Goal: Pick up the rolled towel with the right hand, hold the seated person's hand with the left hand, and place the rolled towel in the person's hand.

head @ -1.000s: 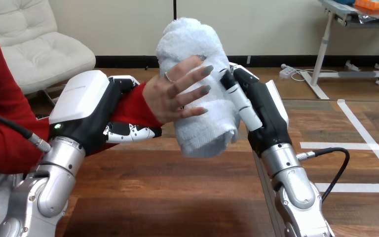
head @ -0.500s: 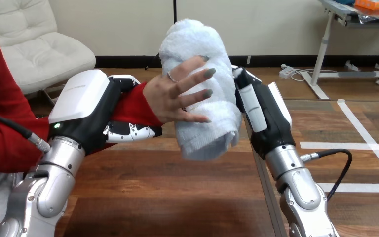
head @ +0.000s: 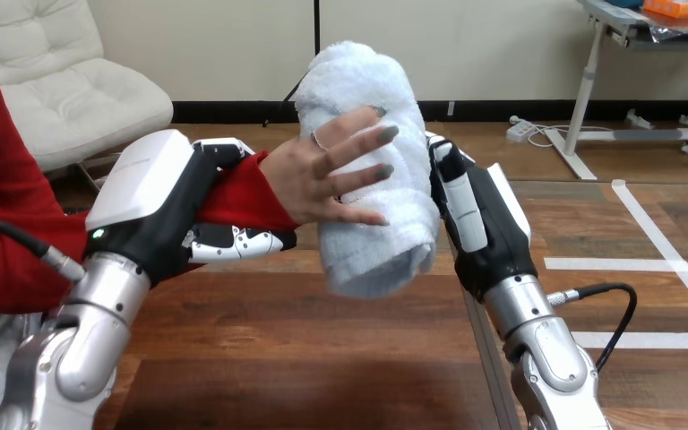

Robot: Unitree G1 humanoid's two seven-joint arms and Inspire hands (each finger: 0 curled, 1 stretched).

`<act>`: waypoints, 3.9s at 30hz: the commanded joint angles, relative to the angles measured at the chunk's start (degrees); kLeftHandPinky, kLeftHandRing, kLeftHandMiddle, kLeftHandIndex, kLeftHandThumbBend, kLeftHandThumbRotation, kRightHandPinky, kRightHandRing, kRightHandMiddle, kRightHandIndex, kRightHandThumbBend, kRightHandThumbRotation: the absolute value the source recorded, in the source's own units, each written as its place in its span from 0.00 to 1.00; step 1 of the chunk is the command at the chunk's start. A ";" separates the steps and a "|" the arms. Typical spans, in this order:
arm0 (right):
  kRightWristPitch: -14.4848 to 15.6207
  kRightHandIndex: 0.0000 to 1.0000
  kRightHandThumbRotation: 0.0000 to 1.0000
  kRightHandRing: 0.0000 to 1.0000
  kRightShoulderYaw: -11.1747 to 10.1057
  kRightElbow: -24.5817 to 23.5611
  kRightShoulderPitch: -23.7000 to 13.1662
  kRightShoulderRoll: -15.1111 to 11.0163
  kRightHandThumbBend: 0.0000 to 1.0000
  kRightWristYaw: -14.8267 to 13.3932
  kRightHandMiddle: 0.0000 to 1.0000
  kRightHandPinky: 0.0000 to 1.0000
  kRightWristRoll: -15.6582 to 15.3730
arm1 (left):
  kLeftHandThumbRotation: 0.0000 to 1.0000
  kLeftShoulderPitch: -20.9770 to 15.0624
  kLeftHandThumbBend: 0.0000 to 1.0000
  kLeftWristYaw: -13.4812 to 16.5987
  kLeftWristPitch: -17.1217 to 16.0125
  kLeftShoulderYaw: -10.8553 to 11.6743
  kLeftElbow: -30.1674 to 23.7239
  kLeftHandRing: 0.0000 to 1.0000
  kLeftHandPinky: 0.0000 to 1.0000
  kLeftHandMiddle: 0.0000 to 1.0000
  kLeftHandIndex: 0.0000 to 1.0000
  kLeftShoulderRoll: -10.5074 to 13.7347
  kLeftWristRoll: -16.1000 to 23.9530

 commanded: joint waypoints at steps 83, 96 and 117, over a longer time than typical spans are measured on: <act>11.14 0.89 1.00 0.92 -3.09 -35.47 30.51 -1.05 1.00 7.90 0.90 0.95 13.75 | 1.00 23.42 0.88 3.40 -30.93 2.72 5.73 0.88 0.85 0.90 0.89 -24.89 -30.76; 9.41 0.90 1.00 0.90 -2.05 -37.96 35.03 -0.77 1.00 8.42 0.90 0.96 13.23 | 1.00 29.61 0.76 1.63 -31.60 0.46 2.23 0.87 0.82 0.88 0.88 -26.74 -35.54; 8.66 0.92 1.00 0.88 0.26 -39.60 38.78 0.14 0.94 8.04 0.90 0.92 13.58 | 1.00 35.18 0.72 1.92 -30.01 -4.00 -5.00 0.85 0.78 0.85 0.85 -24.19 -36.80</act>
